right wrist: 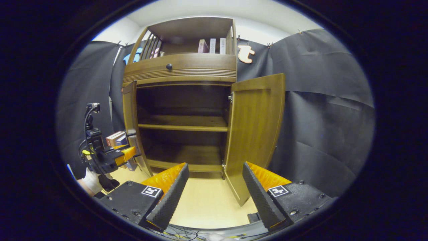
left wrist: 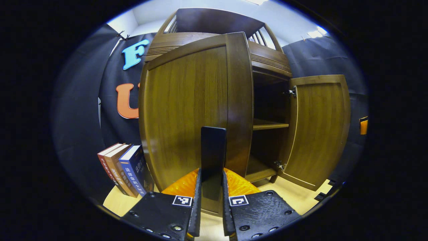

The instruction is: Open the right door of the double-door shoe cabinet with the right hand, and open the left door with the left hand.

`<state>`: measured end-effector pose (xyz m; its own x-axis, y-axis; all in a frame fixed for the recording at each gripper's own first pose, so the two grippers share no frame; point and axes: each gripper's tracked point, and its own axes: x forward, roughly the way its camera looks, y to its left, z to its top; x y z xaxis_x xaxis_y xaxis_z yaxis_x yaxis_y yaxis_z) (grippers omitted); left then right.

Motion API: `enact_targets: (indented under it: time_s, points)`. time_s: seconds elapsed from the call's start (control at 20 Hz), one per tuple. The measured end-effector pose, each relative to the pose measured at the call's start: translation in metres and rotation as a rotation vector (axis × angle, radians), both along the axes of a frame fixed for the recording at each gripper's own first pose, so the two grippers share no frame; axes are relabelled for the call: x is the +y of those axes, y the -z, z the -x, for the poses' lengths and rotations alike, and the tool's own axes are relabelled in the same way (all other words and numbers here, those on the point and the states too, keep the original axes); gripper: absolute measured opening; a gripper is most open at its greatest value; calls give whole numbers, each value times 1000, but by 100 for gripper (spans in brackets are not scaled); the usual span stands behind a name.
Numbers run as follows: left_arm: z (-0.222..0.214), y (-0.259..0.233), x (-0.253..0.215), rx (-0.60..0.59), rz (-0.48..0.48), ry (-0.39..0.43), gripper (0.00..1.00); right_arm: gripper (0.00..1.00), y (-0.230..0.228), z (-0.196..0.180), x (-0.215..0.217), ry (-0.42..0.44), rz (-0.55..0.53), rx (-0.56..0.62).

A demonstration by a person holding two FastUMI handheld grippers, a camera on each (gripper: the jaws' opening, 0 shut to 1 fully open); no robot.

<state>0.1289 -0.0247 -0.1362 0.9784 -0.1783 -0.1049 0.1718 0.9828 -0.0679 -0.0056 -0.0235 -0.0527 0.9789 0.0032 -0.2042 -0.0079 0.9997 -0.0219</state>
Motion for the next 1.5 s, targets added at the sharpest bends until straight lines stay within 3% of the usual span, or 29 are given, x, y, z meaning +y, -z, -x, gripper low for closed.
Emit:
enact_targets:
  time_s: [1.1,1.2,1.25,1.5]
  points:
    - [57,9,71,34,-19,-144,25,100,16,-15,59,-153,-2,46]
    - [64,9,85,27,-37,-175,8,100,19,-16,65,-168,-4,51]
    - [63,10,96,20,-42,-188,5,100,20,-16,69,-174,-6,54]
    - [68,12,119,0,-45,-166,0,100,25,-14,82,-202,-9,66]
